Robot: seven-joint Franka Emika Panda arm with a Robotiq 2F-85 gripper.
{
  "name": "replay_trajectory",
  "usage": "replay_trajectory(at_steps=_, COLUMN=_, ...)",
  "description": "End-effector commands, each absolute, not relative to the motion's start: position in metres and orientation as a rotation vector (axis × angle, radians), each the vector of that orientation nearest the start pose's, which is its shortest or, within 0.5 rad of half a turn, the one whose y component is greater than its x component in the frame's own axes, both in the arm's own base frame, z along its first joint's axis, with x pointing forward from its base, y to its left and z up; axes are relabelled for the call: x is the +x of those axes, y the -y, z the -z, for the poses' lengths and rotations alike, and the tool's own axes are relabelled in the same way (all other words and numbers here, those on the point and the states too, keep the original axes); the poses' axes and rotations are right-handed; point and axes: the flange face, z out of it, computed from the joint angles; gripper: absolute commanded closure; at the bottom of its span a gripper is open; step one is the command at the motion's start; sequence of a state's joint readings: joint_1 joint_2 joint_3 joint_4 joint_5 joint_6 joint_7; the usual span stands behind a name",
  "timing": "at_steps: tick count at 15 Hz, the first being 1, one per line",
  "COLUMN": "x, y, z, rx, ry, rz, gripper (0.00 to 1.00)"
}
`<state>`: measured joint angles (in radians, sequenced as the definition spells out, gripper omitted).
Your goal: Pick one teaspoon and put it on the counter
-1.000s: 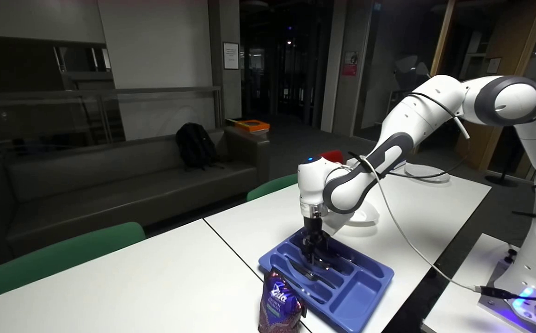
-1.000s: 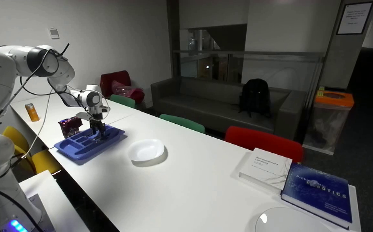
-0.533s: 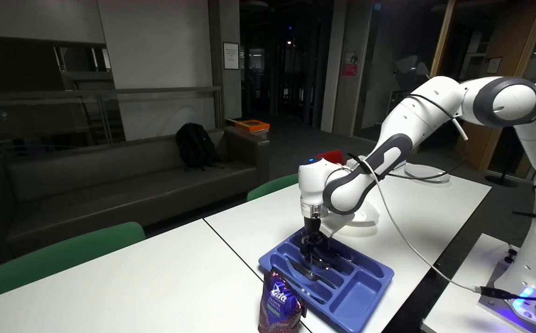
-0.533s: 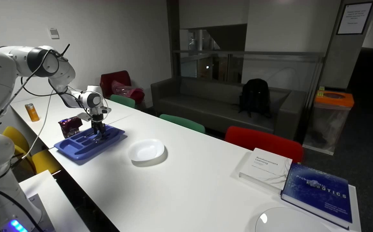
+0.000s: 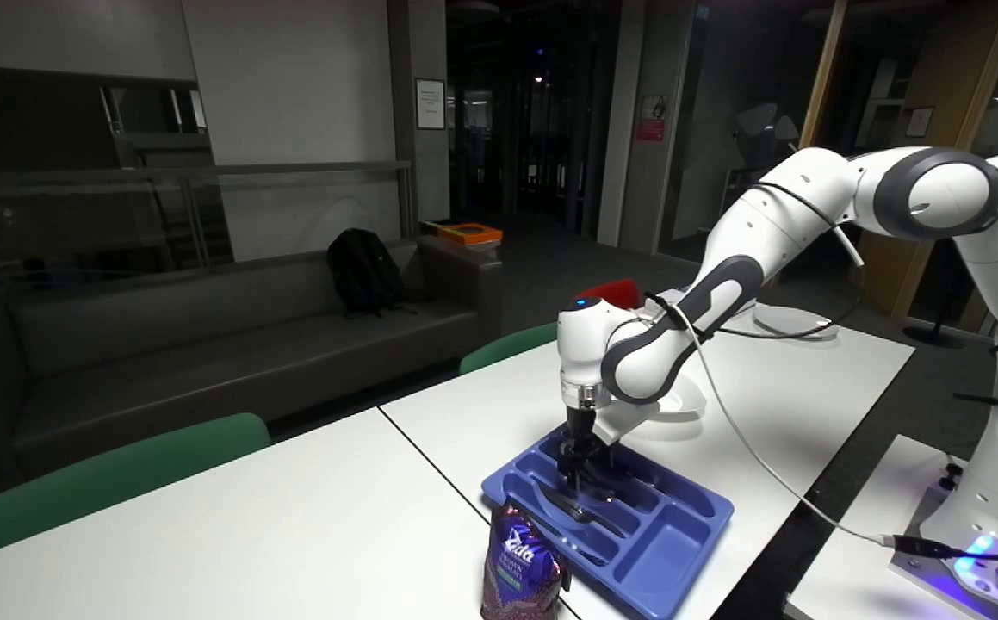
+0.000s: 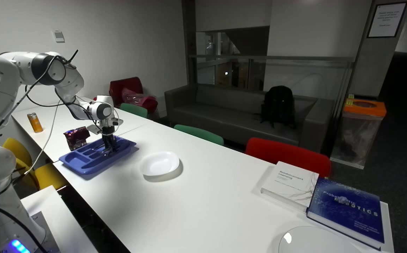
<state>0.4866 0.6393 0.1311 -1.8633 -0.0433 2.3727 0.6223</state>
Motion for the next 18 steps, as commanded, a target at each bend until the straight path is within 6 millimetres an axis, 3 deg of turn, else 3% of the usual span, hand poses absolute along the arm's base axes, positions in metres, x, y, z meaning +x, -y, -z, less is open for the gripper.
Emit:
replay_trajectory(at_steps=1, x=0.513, y=-0.352, z=-0.165, rx=-3.169, ry=-0.048, rz=-0.173, gripper=0.00)
replay_trajectory(at_steps=18, x=0.523, y=-0.349, z=-0.165, rx=-3.179, ry=-0.029, rz=-0.152, gripper=0.00)
